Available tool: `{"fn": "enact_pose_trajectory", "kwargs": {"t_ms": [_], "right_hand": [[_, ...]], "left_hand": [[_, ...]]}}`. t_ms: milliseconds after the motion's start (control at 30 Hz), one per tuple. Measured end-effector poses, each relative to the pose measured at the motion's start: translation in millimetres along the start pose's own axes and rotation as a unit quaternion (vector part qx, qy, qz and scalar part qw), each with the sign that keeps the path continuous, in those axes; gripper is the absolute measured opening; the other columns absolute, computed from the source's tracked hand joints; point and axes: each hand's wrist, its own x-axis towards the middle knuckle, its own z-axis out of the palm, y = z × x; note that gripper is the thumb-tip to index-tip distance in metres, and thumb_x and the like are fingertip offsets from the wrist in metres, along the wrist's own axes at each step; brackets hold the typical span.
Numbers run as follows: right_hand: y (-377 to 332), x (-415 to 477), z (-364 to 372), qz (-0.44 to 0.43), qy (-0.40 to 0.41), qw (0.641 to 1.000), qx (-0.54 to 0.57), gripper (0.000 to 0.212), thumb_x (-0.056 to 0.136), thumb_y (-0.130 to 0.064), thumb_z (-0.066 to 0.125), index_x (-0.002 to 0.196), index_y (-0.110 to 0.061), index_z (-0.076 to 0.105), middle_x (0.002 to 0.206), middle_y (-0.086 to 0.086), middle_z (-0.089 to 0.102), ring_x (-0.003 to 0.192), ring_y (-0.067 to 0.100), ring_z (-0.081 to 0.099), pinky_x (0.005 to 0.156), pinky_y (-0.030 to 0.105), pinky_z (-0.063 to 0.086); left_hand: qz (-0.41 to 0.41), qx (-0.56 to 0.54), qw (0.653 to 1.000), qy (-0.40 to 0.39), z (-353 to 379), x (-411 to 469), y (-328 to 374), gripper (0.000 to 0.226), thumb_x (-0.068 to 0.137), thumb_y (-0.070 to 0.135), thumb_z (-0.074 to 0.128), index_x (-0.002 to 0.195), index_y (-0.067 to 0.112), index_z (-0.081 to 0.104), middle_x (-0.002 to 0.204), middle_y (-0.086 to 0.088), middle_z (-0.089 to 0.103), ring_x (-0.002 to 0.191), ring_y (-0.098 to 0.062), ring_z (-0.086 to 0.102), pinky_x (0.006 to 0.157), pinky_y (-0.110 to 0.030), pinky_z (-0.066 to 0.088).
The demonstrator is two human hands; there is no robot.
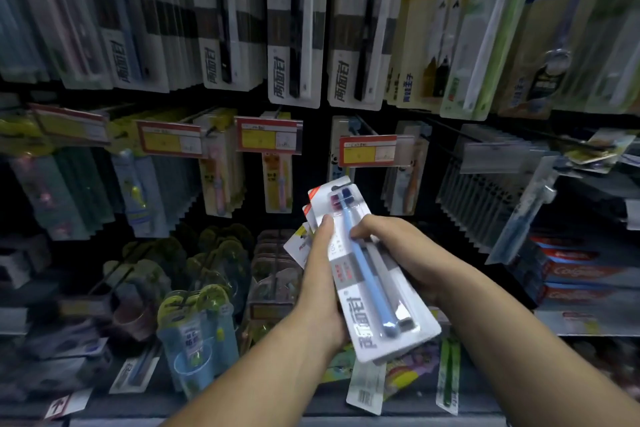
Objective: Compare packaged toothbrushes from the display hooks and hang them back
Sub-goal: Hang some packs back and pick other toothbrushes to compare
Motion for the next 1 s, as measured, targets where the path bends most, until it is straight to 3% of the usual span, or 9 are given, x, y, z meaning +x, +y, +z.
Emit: {"fn": "enact_pose_trajectory", "kwargs": {"t_ms": [167, 300, 467, 633, 733, 800, 867, 1000], "right_hand": [[-3, 8, 4, 0.007, 0.056, 0.998, 0.004, 0.035, 0.092, -0.033, 0.061, 0.105, -0.003, 0.073, 0.098, 0.023, 0.077, 0.078, 0.035, 0.072, 0.084, 0.047, 0.057], [-5, 10, 11, -0.021, 0.069, 0.997, 0.027, 0.029, 0.095, -0.025, 0.064, 0.099, 0.002, 0.073, 0.096, 0.025, 0.077, 0.072, 0.031, 0.073, 0.073, 0.039, 0.059], [-3, 14, 14, -0.020, 0.084, 0.993, 0.078, 0.025, 0.097, -0.020, 0.065, 0.099, 0.003, 0.073, 0.091, 0.024, 0.077, 0.073, 0.035, 0.073, 0.073, 0.044, 0.060], [-2, 18, 12, -0.011, 0.083, 0.992, 0.091, 0.022, 0.102, -0.018, 0.057, 0.102, 0.003, 0.065, 0.080, 0.019, 0.072, 0.066, 0.031, 0.071, 0.060, 0.035, 0.057], [-1, 20, 5, 0.014, 0.075, 0.991, 0.109, 0.027, 0.101, -0.017, 0.053, 0.109, 0.007, 0.064, 0.079, 0.018, 0.071, 0.066, 0.032, 0.069, 0.058, 0.033, 0.056], [1, 22, 1, 0.032, 0.071, 0.991, 0.113, 0.032, 0.096, -0.019, 0.058, 0.111, 0.008, 0.066, 0.082, 0.020, 0.070, 0.071, 0.034, 0.068, 0.067, 0.036, 0.056], [3, 23, -1, 0.044, 0.073, 0.991, 0.108, 0.029, 0.093, -0.019, 0.062, 0.109, 0.005, 0.065, 0.079, 0.018, 0.070, 0.068, 0.034, 0.068, 0.067, 0.037, 0.056], [4, 25, -3, 0.037, 0.095, 0.984, 0.145, 0.019, 0.099, -0.013, 0.058, 0.108, 0.003, 0.059, 0.067, 0.015, 0.070, 0.058, 0.030, 0.071, 0.050, 0.033, 0.057]], "left_hand": [[-0.003, 0.032, 0.999, 0.002, -9, 1, 12, 0.061, 0.089, 0.067, 0.062, 0.120, 0.017, 0.077, 0.115, -0.022, 0.076, 0.097, -0.037, 0.075, 0.079, -0.045, 0.058], [-0.007, 0.025, 1.000, -0.001, -12, 0, 20, 0.068, 0.088, 0.070, 0.060, 0.123, 0.015, 0.076, 0.119, -0.023, 0.074, 0.099, -0.038, 0.073, 0.084, -0.045, 0.057], [-0.003, 0.027, 1.000, -0.011, -15, -2, 23, 0.058, 0.099, 0.061, 0.052, 0.119, 0.013, 0.076, 0.100, -0.018, 0.078, 0.078, -0.031, 0.077, 0.065, -0.035, 0.061], [-0.013, 0.086, 0.996, 0.006, -23, 0, 27, 0.042, 0.100, 0.036, 0.056, 0.080, 0.009, 0.083, 0.085, -0.018, 0.077, 0.067, -0.030, 0.075, 0.066, -0.035, 0.058], [-0.020, 0.119, 0.993, 0.019, -23, -2, 31, 0.026, 0.094, 0.032, 0.065, 0.086, 0.010, 0.078, 0.079, -0.017, 0.075, 0.064, -0.030, 0.072, 0.072, -0.038, 0.057], [-0.019, 0.132, 0.991, 0.031, -23, -3, 31, 0.022, 0.090, 0.031, 0.070, 0.088, 0.010, 0.077, 0.082, -0.019, 0.075, 0.068, -0.032, 0.072, 0.076, -0.040, 0.057], [-0.020, 0.145, 0.989, 0.032, -23, -3, 31, 0.023, 0.092, 0.030, 0.067, 0.086, 0.008, 0.074, 0.077, -0.018, 0.073, 0.064, -0.032, 0.070, 0.070, -0.038, 0.056], [-0.009, 0.148, 0.989, 0.028, -26, -1, 34, 0.026, 0.099, 0.023, 0.056, 0.080, 0.008, 0.067, 0.060, -0.013, 0.069, 0.045, -0.025, 0.065, 0.048, -0.025, 0.053]]}}
